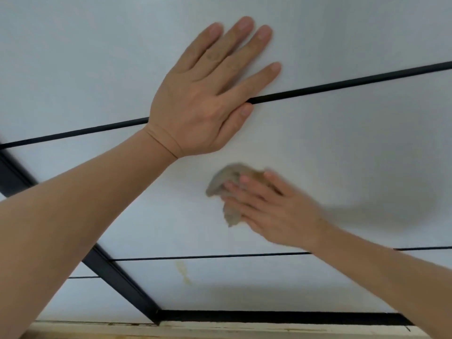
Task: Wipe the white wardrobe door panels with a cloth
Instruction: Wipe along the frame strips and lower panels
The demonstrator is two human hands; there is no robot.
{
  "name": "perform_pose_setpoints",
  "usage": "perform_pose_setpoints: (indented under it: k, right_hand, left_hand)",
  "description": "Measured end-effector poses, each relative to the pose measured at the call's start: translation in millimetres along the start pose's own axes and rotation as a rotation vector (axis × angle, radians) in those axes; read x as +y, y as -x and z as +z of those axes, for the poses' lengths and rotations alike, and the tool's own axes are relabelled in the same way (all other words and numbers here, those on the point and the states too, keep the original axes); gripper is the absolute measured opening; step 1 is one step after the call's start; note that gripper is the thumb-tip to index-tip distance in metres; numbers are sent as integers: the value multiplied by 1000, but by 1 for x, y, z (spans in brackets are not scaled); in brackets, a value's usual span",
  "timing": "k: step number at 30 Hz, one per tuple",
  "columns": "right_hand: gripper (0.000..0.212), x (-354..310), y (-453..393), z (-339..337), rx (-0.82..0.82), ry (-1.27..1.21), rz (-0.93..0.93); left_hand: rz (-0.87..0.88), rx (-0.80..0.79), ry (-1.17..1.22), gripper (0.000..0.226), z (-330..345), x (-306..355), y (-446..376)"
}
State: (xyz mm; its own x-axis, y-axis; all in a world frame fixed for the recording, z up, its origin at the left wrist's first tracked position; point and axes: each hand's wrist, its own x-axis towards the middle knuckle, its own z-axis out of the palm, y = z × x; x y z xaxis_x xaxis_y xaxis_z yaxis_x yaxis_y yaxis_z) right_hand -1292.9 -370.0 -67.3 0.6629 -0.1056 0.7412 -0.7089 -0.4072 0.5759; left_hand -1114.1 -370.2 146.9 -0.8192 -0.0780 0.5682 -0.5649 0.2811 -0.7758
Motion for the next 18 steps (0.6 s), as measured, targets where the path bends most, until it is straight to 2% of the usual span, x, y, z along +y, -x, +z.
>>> perform_pose_setpoints:
  k: [3,4,5,7,9,10,11,12,13,14,16,18]
  right_hand:
    - [54,74,-32,-29,151,66,371]
    - [52,76,-36,-29,152,51,429]
    - [50,61,-35,-23,124,47,404]
    - [45,-6,-1,6,-28,91,183]
    - [44,-58,49,25,-327,-36,25]
    - [47,-69,62,28,-466,-117,-175]
    - [47,-69,64,26,-521,-42,-351]
    - [46,-58,62,18,-508,67,-481]
    - [47,-38,54,15,-445,65,-475]
    - [50,-16,50,11,-315,45,-379]
    - [55,37,29,-12,-41,19,-53]
    - [58,82,15,-39,92,48,285]
  left_hand:
    - [4,-13,-14,54,-3,1,-2]
    - [-2,-15,-14,55,-3,0,-3]
    - [-6,-17,-12,56,-3,0,-2]
    - [9,-11,-20,56,0,0,0]
    - [24,6,-33,57,4,-1,1]
    - [25,7,-33,57,6,-3,2]
    - [28,14,-43,57,7,-4,3]
    - [34,26,-64,57,7,-5,5]
    - [46,33,-85,58,6,-6,6]
    - [53,29,-94,58,6,-6,8]
    - [52,24,-108,58,3,-8,8]
    - [48,29,-106,57,2,-6,9]
